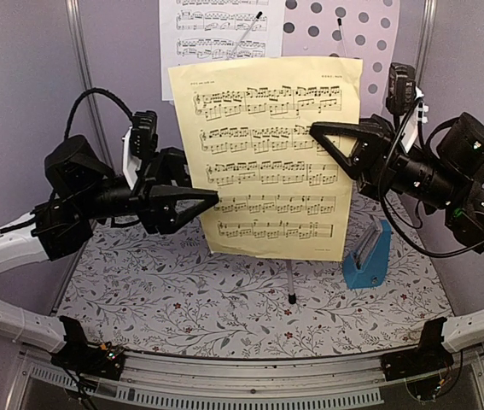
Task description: Set up the instrument practice props
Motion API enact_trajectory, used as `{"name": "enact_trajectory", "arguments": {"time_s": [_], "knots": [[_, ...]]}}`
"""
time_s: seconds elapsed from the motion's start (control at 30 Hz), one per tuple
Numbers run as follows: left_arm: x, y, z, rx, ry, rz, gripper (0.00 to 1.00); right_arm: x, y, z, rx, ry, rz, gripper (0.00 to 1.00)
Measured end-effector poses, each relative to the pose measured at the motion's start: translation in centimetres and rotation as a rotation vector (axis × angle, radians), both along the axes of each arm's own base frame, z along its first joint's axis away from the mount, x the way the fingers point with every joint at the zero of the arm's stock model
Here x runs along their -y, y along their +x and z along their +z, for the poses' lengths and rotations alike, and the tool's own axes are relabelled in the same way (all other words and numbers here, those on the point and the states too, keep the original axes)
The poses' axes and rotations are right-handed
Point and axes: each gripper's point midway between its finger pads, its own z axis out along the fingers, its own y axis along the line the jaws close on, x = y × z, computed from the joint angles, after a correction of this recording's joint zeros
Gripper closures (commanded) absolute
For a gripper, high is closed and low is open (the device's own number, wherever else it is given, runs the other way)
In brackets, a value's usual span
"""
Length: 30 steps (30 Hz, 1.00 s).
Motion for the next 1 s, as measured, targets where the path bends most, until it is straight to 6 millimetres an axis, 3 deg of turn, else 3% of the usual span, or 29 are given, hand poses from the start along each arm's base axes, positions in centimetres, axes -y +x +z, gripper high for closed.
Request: {"name": "enact_trajectory", "arguments": {"time_s": [0.27, 0.33, 0.43, 0.53, 0.73, 1.0], "knots": [[0.8, -0.1, 1.6, 0.023, -0.057, 0.016, 1.0, 0.3, 0.4, -0.4, -0.011, 0.002, -0.027, 1.0], [0.9, 0.0, 1.9, 0.02, -0.071, 0.02, 1.0, 0.6, 0.5, -0.3, -0.012, 0.009, -0.039, 0.92], [1.0, 0.1, 2.4, 0.016, -0.086, 0.026, 1.0, 0.8, 1.0, -0.4, -0.028, 0.015, -0.069, 0.57], [1.3, 1.0, 4.5, 0.004, -0.112, 0.062, 1.0, 1.1, 2.0, -0.7, -0.045, 0.019, -0.127, 0.37], [0.2, 2.8, 11.0, 0.0, -0.208, 0.188, 1.0, 2.9, 4.0, -0.7, -0.077, 0.04, -0.272, 0.31], [-1.8, 6.5, 15.6, -0.025, -0.259, 0.439, 1.0, 6.2, 5.4, 1.5, -0.036, 0.08, -0.459, 0.37]]}}
